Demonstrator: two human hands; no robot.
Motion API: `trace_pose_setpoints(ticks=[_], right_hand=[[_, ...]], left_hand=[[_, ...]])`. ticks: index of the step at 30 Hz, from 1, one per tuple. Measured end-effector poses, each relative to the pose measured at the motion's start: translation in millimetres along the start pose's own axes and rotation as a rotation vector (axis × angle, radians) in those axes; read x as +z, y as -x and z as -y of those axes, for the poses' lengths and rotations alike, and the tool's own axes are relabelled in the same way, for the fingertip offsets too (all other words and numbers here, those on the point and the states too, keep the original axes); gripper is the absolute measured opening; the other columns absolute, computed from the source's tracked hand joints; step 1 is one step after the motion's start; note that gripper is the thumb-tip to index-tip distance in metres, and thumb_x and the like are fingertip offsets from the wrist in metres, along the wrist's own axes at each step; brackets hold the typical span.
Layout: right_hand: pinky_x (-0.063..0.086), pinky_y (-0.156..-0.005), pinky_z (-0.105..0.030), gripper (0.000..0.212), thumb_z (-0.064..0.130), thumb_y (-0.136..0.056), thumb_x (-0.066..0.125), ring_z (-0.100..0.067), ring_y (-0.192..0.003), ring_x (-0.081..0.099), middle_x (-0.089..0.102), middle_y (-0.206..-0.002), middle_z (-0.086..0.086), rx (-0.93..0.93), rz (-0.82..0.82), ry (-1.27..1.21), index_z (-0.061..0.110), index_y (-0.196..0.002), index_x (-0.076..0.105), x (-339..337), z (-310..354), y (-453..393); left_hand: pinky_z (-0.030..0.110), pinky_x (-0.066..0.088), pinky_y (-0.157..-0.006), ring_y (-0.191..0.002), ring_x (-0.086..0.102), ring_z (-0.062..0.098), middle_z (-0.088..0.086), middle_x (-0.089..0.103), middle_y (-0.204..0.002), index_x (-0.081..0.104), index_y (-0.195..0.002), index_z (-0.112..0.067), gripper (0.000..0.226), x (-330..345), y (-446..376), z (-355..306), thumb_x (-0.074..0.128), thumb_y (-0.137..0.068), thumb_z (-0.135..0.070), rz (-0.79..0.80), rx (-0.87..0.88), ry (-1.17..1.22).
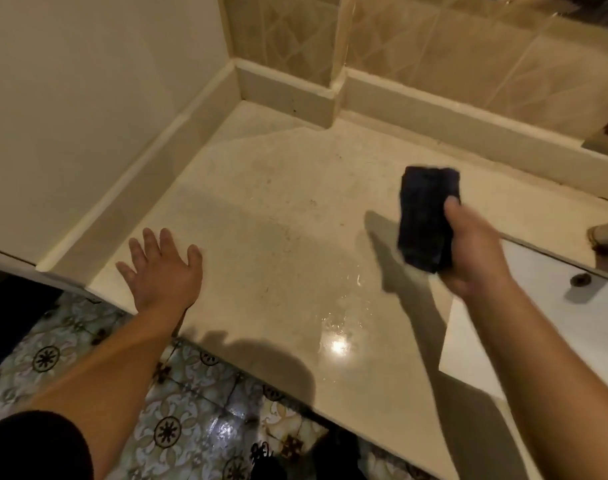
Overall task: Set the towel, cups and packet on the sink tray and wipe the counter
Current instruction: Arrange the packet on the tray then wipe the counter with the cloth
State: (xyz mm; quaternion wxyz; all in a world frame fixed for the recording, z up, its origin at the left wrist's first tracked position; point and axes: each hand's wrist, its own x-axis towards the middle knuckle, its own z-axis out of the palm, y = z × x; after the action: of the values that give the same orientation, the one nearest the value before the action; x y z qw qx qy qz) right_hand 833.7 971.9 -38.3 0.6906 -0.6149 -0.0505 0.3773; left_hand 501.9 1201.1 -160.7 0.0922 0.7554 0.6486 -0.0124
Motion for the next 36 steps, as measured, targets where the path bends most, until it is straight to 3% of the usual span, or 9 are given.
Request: trace_pose_setpoints(ticks=[2,5,8,12,16,24,30,32,36], right_hand=[[0.047,-0.073,-0.038,0.029,0.043,-0.088,0.047,-0.027,-0.084,0.061,0.066,-0.093,-0.006,-0.284,-0.139,0.459,0.020,-0.096,0.064,-4.5,26.3,-52.7],[0.037,-0.070,-0.034,0.036,0.041,-0.094,0.036,-0.025,-0.084,0.054,0.061,-0.095,-0.007,-0.539,-0.135,1.055,0.019,-0.110,0.060,-6.3,34.2,-133.0],[0.041,-0.079,-0.039,0.027,0.029,-0.099,0.040,-0.034,-0.101,0.055,0.061,-0.116,-0.013,-0.638,0.063,1.337,0.022,-0.122,0.053,11.3,14.8,-190.8],[0.038,-0.093,-0.051,0.032,0.018,-0.097,0.046,-0.042,-0.115,0.045,0.047,-0.137,-0.021,-0.758,0.348,1.654,0.006,-0.127,0.049,29.6,-17.8,-222.7],[0.039,-0.087,-0.048,0.025,0.019,-0.094,0.049,-0.037,-0.104,0.049,0.053,-0.125,-0.016,-0.802,0.359,1.662,0.009,-0.117,0.050,33.3,-30.7,-203.7],[0.035,-0.104,-0.045,0.042,0.021,-0.085,0.060,-0.031,-0.124,0.046,0.052,-0.137,-0.010,-0.803,0.582,1.537,0.011,-0.126,0.054,25.3,-123.2,-3.4],[0.012,-0.115,-0.045,0.069,0.010,-0.074,0.075,-0.026,-0.140,0.034,0.043,-0.149,-0.006,-0.614,0.650,1.448,0.017,-0.138,0.050,15.3,-179.8,117.0],[0.022,-0.114,-0.046,0.068,0.006,-0.070,0.074,-0.028,-0.138,0.038,0.048,-0.145,-0.006,-0.532,0.664,1.378,0.015,-0.134,0.054,21.5,-183.8,146.6],[0.042,-0.096,-0.034,0.034,0.021,-0.095,0.048,-0.020,-0.113,0.057,0.062,-0.126,0.002,-0.276,0.551,0.915,0.026,-0.127,0.057,30.9,-173.4,181.7]], left_hand=[[0.058,0.002,-0.117,-0.149,0.000,0.031,0.010,0.007,-0.164,0.016,-0.155,-0.016,0.073,0.3,-0.6,-2.3,0.018,-0.095,-0.058,-0.003,-0.003,-0.011],[0.059,0.003,-0.116,-0.149,0.002,0.031,0.010,0.008,-0.164,0.018,-0.154,-0.016,0.072,1.8,1.1,-5.7,0.021,-0.095,-0.057,-0.001,-0.007,-0.010],[0.059,0.004,-0.116,-0.149,0.003,0.031,0.009,0.010,-0.164,0.019,-0.154,-0.017,0.073,2.3,0.0,-4.6,0.020,-0.093,-0.058,-0.017,-0.011,-0.007],[0.059,0.006,-0.115,-0.149,0.006,0.031,0.009,0.013,-0.163,0.022,-0.153,-0.019,0.074,5.6,-6.1,-3.4,0.019,-0.091,-0.059,-0.036,-0.032,-0.017],[0.059,0.006,-0.115,-0.149,0.005,0.031,0.009,0.013,-0.164,0.021,-0.152,-0.019,0.072,9.3,-9.2,-1.6,0.020,-0.092,-0.059,-0.055,-0.037,-0.016],[0.061,0.004,-0.115,-0.149,0.001,0.033,0.011,0.008,-0.164,0.018,-0.154,-0.014,0.074,2.3,-6.3,-8.7,0.018,-0.094,-0.057,-0.018,-0.021,-0.010],[0.060,-0.001,-0.116,-0.149,-0.004,0.033,0.012,0.002,-0.164,0.011,-0.155,-0.013,0.074,-1.3,-5.4,-8.5,0.018,-0.096,-0.056,0.026,0.001,0.013],[0.060,-0.002,-0.116,-0.149,-0.005,0.033,0.012,0.000,-0.164,0.010,-0.156,-0.013,0.074,-1.2,-4.4,-6.7,0.017,-0.096,-0.056,0.039,0.008,0.009],[0.060,-0.003,-0.116,-0.149,-0.006,0.033,0.011,-0.001,-0.164,0.008,-0.156,-0.014,0.075,-0.3,-4.5,-3.8,0.015,-0.095,-0.058,0.053,0.009,-0.003]])
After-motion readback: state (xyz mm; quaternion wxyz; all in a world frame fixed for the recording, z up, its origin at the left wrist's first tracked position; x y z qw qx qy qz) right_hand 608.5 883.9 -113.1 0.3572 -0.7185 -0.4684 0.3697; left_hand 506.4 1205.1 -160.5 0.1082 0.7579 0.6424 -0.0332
